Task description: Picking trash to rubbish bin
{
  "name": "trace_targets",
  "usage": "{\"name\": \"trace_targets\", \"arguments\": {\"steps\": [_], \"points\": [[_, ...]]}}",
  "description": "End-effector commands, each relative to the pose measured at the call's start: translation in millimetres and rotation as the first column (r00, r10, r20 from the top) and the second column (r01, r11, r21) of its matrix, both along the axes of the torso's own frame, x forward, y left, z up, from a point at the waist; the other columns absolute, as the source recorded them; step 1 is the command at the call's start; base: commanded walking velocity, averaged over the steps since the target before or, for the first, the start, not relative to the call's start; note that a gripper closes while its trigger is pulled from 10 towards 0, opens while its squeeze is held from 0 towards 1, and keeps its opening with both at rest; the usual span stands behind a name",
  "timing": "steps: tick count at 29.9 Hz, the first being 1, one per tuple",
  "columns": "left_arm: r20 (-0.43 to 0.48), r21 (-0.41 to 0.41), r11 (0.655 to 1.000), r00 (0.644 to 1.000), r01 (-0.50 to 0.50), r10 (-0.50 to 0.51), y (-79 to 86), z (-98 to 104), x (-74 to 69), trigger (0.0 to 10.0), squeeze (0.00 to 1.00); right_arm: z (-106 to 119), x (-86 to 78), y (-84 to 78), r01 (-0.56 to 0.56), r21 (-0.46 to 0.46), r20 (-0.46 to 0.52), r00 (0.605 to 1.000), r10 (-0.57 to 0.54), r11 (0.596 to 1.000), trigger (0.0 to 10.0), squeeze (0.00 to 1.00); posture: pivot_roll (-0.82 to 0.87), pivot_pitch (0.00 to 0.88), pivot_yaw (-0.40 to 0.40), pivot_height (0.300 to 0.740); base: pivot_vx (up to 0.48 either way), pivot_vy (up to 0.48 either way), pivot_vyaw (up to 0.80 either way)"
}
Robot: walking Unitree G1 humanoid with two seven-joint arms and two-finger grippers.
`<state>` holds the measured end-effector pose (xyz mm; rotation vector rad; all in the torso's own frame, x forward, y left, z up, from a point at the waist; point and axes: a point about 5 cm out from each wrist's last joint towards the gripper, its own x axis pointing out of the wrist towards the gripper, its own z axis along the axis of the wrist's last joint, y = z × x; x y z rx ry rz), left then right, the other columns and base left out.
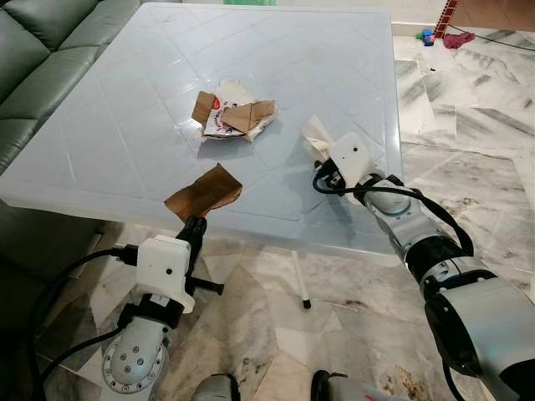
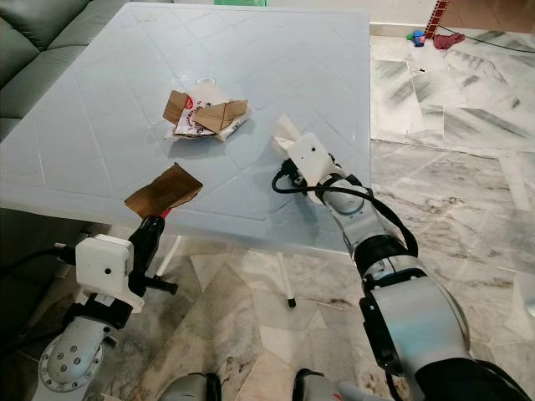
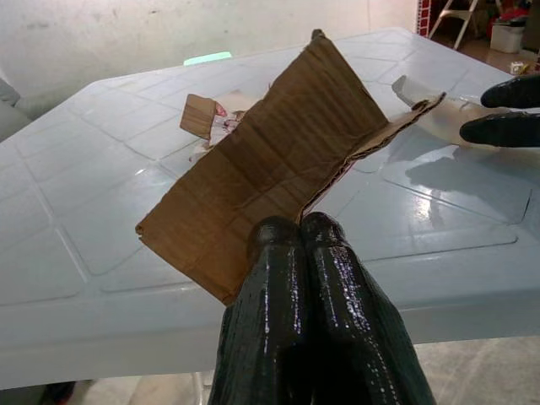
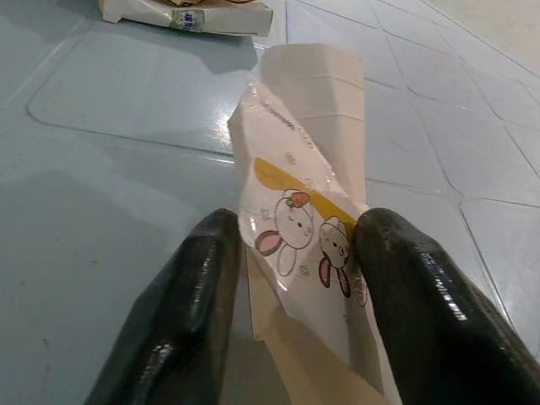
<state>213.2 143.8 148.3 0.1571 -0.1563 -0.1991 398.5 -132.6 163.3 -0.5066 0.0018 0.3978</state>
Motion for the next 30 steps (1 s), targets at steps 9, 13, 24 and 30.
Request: {"name": "trace_targets", "arguments": {"steps": [9,13,24,30], "points": [[-0.009,-0.001,1.000,1.000,0.001,-0.001,0.2,0.8,-2.2,0.0,0.00,-3.4,-1.2,-1.5,-0.008,0.009,-0.018,1.000,0.008,1.000,0.0,0.00,0.16,0.190,0.024,0.740,0.000,0.000,0.00],[-0.012,-0.001,1.000,1.000,0.001,-0.001,0.1,0.3,-2.0,0.0,0.00,-3.2,-1.3,-1.6,-0.012,0.009,-0.017,1.000,0.012,1.000,0.0,0.00,0.16,0.190,0.024,0.740,0.000,0.000,0.00],[-0.009,-0.002,1.000,1.000,0.000,0.000,0.0,-0.4,1.4,0.0,0.00,1.6,0.1,-3.8,-0.006,0.016,0.002,1.000,0.006,1.000,0.0,0.00,0.15,0.178,0.022,0.740,0.000,0.000,0.00],[0.011,0.001,1.000,1.000,-0.010,0.010,-2.7,-0.1,11.3,0.0,0.00,17.3,2.6,-4.8,0.001,0.042,0.097,0.995,-0.005,0.999,0.0,0.00,0.13,0.148,0.023,0.740,0.000,0.000,0.00]]}}
